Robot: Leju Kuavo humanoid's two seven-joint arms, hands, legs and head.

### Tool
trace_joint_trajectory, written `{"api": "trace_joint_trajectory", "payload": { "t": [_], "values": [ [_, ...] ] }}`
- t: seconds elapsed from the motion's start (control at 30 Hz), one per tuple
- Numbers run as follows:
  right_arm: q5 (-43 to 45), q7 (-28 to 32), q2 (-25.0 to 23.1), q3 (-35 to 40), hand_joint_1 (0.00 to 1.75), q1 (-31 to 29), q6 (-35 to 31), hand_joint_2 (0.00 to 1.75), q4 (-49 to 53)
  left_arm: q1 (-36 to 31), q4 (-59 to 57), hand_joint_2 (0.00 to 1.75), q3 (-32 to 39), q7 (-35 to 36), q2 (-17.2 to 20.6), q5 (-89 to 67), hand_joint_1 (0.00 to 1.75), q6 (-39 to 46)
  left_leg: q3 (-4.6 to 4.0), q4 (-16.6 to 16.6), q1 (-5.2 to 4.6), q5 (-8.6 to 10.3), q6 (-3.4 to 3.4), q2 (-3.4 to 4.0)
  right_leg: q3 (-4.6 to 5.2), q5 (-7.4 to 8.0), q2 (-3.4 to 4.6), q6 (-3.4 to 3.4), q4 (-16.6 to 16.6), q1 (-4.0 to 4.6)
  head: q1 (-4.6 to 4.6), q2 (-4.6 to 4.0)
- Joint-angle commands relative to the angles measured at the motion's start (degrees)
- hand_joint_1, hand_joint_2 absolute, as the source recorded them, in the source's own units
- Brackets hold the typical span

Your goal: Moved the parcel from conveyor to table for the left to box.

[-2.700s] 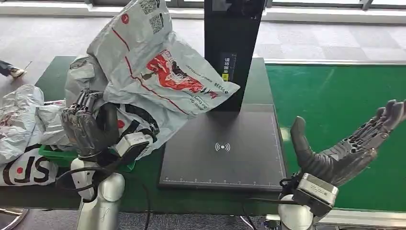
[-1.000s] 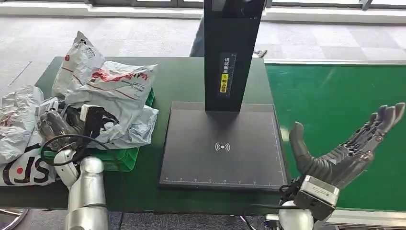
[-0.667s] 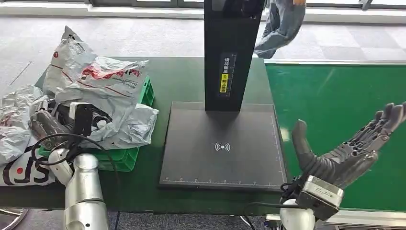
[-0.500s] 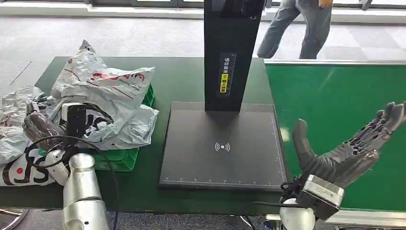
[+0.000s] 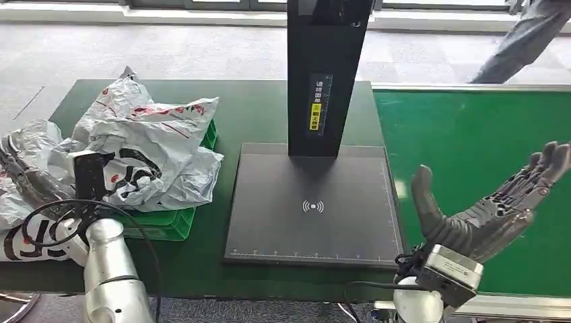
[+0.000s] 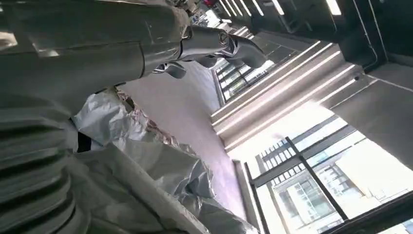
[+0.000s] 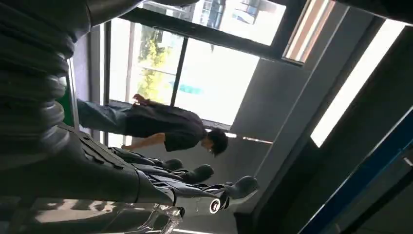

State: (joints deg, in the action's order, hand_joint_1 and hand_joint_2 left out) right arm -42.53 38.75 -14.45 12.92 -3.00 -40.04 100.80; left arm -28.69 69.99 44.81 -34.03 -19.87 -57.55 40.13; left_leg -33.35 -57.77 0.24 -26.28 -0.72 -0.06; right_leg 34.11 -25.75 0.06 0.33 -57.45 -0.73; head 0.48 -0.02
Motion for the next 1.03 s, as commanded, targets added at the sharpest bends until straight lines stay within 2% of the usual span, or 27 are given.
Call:
{"api": "trace_joint_trajectory", "payload": {
  "t": [0.03,0.07,0.2,0.7,0.83,1.03],
  "values": [
    [-0.19,0.45,0.28,-2.24,0.00,-0.72,0.04,1.75,-2.88,-0.61,1.23,1.75,0.12,-5.21,-0.13,11.34,0.00,-0.13,0.08,0.06,0.05,0.01,0.00,0.00,-0.11,0.02,-0.02,-0.03,0.10,0.06,0.00,0.00],
    [-0.21,0.37,0.31,-2.40,0.00,-0.58,0.04,1.75,-2.90,1.13,3.37,1.75,-4.63,-5.97,-0.13,18.00,0.00,-0.13,0.13,0.10,0.06,0.01,0.00,0.02,-0.15,0.03,0.01,-0.03,0.14,0.07,0.00,0.00],
    [0.12,-0.02,0.53,-2.54,0.00,-0.60,0.04,1.75,-3.26,5.79,10.51,1.75,-15.91,-5.97,-0.13,29.56,0.00,-0.13,0.12,0.11,0.09,0.01,0.02,-0.05,-0.18,0.03,-0.05,-0.02,0.20,0.10,0.00,0.00],
    [0.16,-0.08,0.58,-2.55,0.00,-0.73,0.04,1.75,-3.38,6.32,11.28,1.75,-16.77,-5.97,-0.13,30.52,0.00,-0.13,0.08,0.05,0.03,0.01,0.00,-0.06,-0.09,0.01,-0.06,-0.03,0.11,0.05,0.00,0.00],
    [-0.22,-0.53,0.86,-2.67,0.00,-1.28,0.04,1.75,-4.53,9.29,20.07,1.75,-22.00,-5.97,0.82,38.17,0.00,-0.13,0.15,0.11,0.08,0.00,0.01,0.04,-0.16,0.06,0.03,-0.04,0.21,0.11,0.00,0.00],
    [-0.21,0.48,0.67,-3.73,0.00,-0.95,0.04,1.75,-5.25,11.99,25.94,1.75,-26.80,-5.97,1.64,43.96,0.00,-0.13,0.07,0.06,0.08,-0.01,0.01,-0.01,-0.10,0.03,-0.02,-0.04,0.13,0.09,0.00,0.00]
  ]
}}
